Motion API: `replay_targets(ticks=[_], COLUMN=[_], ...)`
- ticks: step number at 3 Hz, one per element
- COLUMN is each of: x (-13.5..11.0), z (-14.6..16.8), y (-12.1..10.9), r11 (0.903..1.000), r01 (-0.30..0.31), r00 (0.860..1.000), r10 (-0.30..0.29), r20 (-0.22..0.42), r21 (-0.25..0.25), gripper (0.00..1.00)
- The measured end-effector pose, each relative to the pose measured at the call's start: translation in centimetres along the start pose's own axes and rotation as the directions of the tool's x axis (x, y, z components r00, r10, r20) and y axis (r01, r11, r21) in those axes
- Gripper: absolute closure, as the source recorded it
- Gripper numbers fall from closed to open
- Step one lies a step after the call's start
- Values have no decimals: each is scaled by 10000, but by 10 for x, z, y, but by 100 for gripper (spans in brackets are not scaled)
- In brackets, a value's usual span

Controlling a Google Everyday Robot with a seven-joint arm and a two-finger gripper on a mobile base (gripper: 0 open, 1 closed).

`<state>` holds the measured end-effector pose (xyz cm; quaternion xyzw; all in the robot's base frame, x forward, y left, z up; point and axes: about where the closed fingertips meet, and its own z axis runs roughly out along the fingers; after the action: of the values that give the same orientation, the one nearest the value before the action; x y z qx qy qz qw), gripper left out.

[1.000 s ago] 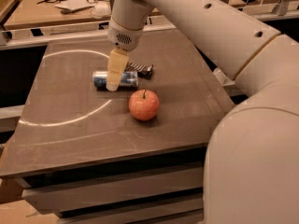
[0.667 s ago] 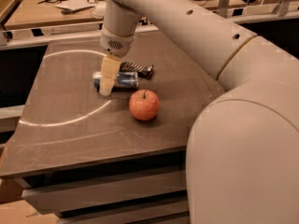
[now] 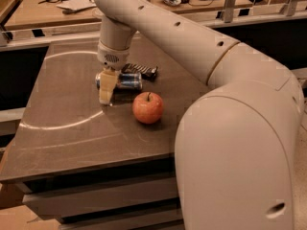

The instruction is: Place redbull can upright

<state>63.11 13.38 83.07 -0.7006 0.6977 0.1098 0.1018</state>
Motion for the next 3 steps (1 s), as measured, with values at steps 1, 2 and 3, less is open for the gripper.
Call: replay_targets(ticks=[1, 2, 3], x=[-2, -4, -4], z=[4, -2, -2], y=[1, 1, 1], r11=[9998, 9998, 9998], r01=[156, 157, 157], r00=[9999, 9999, 9999], r10=[-156, -158, -158], r20=[-38, -35, -35], r21=[-143, -140, -140], gripper=[57, 88, 100])
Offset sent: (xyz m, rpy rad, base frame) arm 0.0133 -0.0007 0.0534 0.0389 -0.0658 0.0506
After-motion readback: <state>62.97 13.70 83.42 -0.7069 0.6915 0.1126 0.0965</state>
